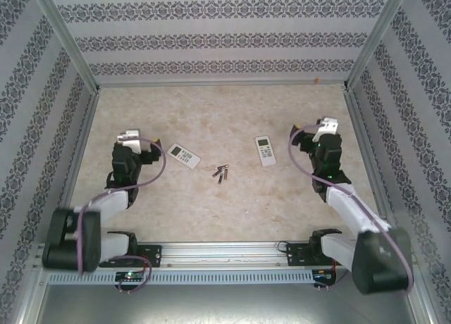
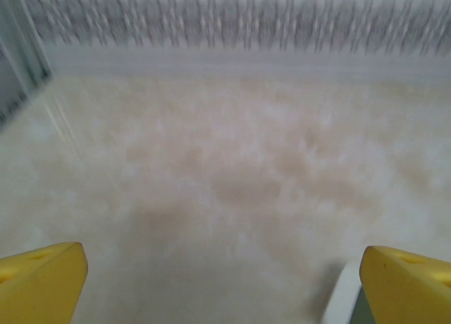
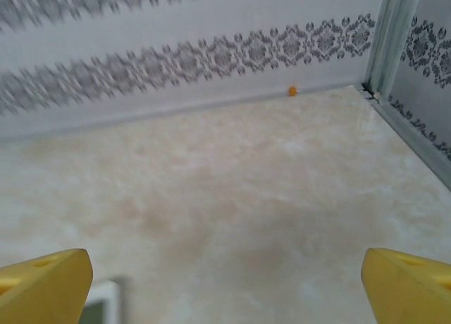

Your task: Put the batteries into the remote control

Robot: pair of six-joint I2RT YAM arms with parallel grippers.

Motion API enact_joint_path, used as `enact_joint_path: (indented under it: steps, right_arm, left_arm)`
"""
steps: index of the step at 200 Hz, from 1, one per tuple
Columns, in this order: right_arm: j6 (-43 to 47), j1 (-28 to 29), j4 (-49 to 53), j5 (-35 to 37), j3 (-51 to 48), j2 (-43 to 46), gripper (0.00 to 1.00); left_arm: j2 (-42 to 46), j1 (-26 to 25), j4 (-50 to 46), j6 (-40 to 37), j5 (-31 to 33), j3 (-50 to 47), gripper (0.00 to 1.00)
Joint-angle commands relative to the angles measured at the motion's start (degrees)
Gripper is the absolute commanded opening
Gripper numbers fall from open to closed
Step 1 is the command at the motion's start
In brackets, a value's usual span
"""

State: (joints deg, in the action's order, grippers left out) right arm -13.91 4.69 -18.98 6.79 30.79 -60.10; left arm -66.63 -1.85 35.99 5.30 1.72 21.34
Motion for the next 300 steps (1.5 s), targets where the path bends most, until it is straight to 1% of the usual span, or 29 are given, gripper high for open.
enact_joint_path:
  steps: [1, 12, 25, 45, 56, 72, 81, 88, 104, 116, 133, 161, 191, 237, 252, 283, 300]
  right_arm:
    - [-12.94, 3.51, 26.25, -6.38, 7.25, 2.67, 0.98]
    - [-14.24, 6.93, 30.28, -8.69, 9.03, 2.32, 0.98]
    - [-15.19, 11.53, 33.19, -10.42, 10.9, 1.07, 0.98]
    - [-14.56, 18.82, 40.47, -11.17, 16.64, -3.66, 0.98]
    - [-13.45, 22.45, 43.62, -11.12, 19.94, -6.77, 0.98]
    - [-12.36, 26.55, 45.76, -9.76, 22.89, -10.15, 0.98]
    - [-12.11, 27.85, 45.79, -9.05, 23.33, -11.38, 0.98]
    - [-12.02, 28.4, 45.79, -8.73, 23.44, -12.02, 0.98]
    - [-12.28, 28.93, 45.75, -8.2, 22.98, -12.5, 0.98]
    - [-12.67, 29.05, 45.44, -7.97, 21.99, -12.03, 0.98]
    - [-12.84, 29.14, 45.14, -7.32, 20.42, -10.72, 0.98]
    - [-12.57, 29.06, 45.37, -5.58, 18.08, -7.81, 0.98]
    - [-11.77, 28.54, 45.52, -4.48, 16.85, -6.03, 0.98]
    - [-10.68, 28.27, 45.85, -4.58, 18.11, -6.68, 0.98]
    - [-10.52, 28.27, 45.88, -4.57, 18.52, -6.88, 0.98]
    - [-10.85, 28.27, 46.29, -5.03, 19.26, -6.69, 0.98]
    - [-11.43, 28.27, 46.75, -5.97, 19.96, -5.72, 0.98]
  left_arm:
    - [10.51, -2.72, -31.15, 17.71, 9.45, 10.75, 0.96]
    - [11.36, -4.69, -44.17, 24.66, 7.23, 16.98, 0.94]
    - [9.18, -8.23, -56.3, 30.32, 5.19, 23.61, 0.89]
    - [1.02, -16.15, -68.85, 33.1, 4.37, 32.36, 0.88]
    - [-3.93, -18.94, -72.32, 35.3, 3.17, 35.69, 0.88]
    - [-9.06, -20.89, -71.19, 40.06, 2.15, 36.42, 0.87]
    - [-11.56, -21.14, -70.27, 44.92, 2.84, 36.25, 0.86]
    - [-13.86, -21.1, -70.88, 48.68, 3.9, 36.9, 0.84]
    - [-19.74, -21.25, -73.31, 55.0, 5.96, 39.97, 0.85]
    - [-24.11, -21.33, -74.64, 58.43, 5.75, 42.59, 0.85]
    - [-29.62, -21.36, -75.07, 62.97, 4.82, 45.03, 0.9]
    - [-34.24, -21.46, -70.25, 64.15, 4.41, 46.05, 1.0]
    - [-38.4, -21.49, -69.05, 64.51, 5.55, 48.12, 1.0]
    - [-42.95, -21.49, -69.44, 61.88, 5.35, 52.45, 1.0]
    - [-43.75, -21.48, -69.85, 61.48, 5.5, 52.75, 0.96]
    - [-45.47, -21.1, -70.62, 60.63, 3.76, 53.26, 0.8]
    - [-46.11, -20.66, -70.57, 59.94, 2.42, 53.19, 0.73]
